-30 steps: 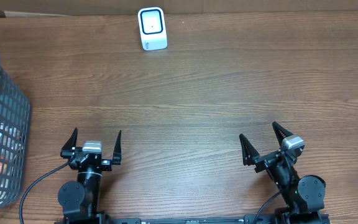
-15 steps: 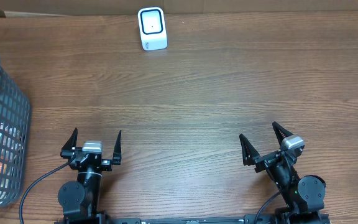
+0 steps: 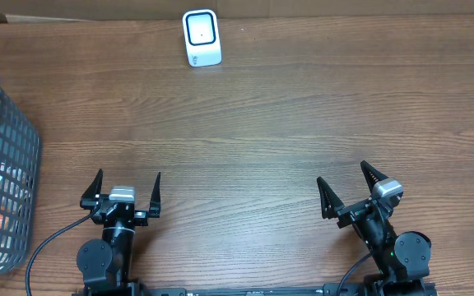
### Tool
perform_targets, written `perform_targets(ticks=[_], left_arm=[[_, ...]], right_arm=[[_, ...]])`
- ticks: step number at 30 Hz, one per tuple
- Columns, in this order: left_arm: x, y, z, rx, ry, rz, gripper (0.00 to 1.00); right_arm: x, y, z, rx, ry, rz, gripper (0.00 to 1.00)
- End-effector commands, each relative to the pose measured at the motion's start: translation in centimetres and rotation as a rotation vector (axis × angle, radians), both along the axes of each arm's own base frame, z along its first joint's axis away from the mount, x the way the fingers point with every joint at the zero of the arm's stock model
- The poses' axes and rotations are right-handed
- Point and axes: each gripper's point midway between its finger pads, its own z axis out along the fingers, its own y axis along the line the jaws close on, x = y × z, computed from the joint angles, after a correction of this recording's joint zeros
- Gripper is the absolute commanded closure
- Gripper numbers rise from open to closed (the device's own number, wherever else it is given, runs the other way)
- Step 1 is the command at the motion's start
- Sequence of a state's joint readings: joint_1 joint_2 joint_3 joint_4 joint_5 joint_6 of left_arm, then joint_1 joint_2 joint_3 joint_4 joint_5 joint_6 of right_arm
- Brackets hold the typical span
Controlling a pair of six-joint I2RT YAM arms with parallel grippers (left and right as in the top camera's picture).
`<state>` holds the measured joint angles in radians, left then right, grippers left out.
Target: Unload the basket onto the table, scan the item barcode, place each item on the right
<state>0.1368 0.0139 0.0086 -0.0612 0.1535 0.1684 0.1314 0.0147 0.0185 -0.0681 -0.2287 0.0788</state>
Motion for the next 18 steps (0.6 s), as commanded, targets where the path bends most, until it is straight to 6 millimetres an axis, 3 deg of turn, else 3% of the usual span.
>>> perform_targets(ticks=[1, 18], left_arm=[[-0.03, -0.08, -0.04, 0.019, -0.003, -0.003, 0.01], [-0.02, 0.37, -0.06, -0.017, -0.002, 0.026, 0.0]], right_arm=[[0.04, -0.14, -0.07, 0.008, -0.006, -0.007, 0.0], [0.04, -0.14, -0.07, 0.008, -0.006, -0.007, 0.0]])
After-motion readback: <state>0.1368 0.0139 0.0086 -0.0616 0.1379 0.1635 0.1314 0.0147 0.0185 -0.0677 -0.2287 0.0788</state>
